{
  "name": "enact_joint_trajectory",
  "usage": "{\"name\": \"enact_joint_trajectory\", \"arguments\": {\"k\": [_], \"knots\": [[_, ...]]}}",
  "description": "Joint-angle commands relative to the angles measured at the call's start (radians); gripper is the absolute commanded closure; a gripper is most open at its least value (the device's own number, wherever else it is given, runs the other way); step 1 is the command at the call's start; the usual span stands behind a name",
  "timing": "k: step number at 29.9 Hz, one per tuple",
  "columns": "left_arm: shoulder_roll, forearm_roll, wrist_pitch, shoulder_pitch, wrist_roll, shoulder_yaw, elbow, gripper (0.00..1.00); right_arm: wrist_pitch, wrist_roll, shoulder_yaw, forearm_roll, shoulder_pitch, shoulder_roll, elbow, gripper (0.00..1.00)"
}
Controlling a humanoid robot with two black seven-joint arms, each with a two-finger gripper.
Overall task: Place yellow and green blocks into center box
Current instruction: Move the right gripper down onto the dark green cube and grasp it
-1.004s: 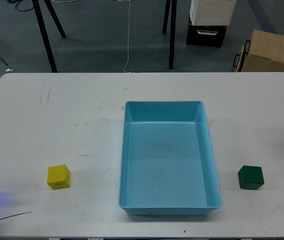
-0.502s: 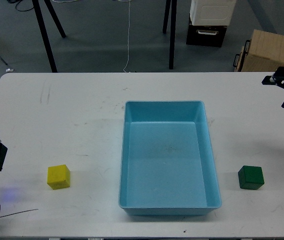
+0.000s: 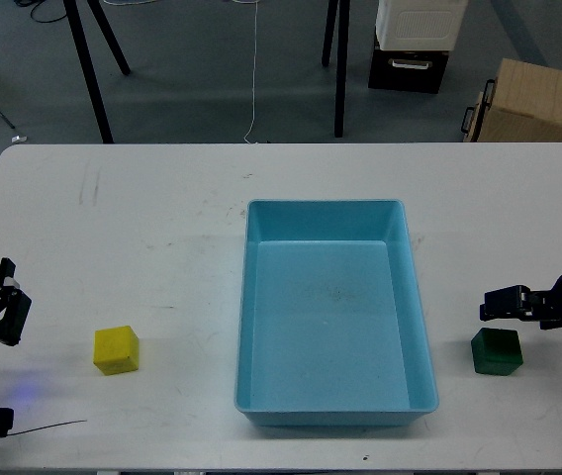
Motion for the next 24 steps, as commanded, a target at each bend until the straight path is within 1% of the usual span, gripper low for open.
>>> {"name": "enact_joint_trajectory", "arguments": {"k": [1,12,15,19,20,21,24], "knots": [[0.0,-0.001,0.0,0.001,0.001,0.0,0.008,0.0,0.0,-0.01,-0.007,-0.001,0.0,0.016,0.0,0.0],[0.0,-0.001,0.0,0.0,0.001,0.002,0.009,0.0,0.0,-0.01,-0.076,-0.015,0.001,0.126,-0.035,0.0],[0.0,0.0,0.0,0.0,0.001,0.002,0.02,0.0,-0.002,-0.01,-0.086,-0.015,0.001,0.138,-0.046,0.0],[0.0,0.0,0.0,0.0,0.001,0.002,0.028,0.0,-0.013,-0.01,-0.086,-0.015,0.0,0.138,-0.046,0.03],[-0.001,-0.001,0.0,0.0,0.001,0.002,0.028,0.0,-0.012,-0.01,-0.086,-0.017,0.0,0.138,-0.044,0.06],[-0.001,-0.001,0.0,0.0,0.001,0.002,0.028,0.0,-0.012,-0.011,-0.086,-0.018,0.0,0.138,-0.044,0.12],[0.0,-0.001,0.0,0.0,0.001,0.002,0.028,0.0,-0.005,-0.016,-0.087,-0.029,0.001,0.138,-0.043,0.36]]}}
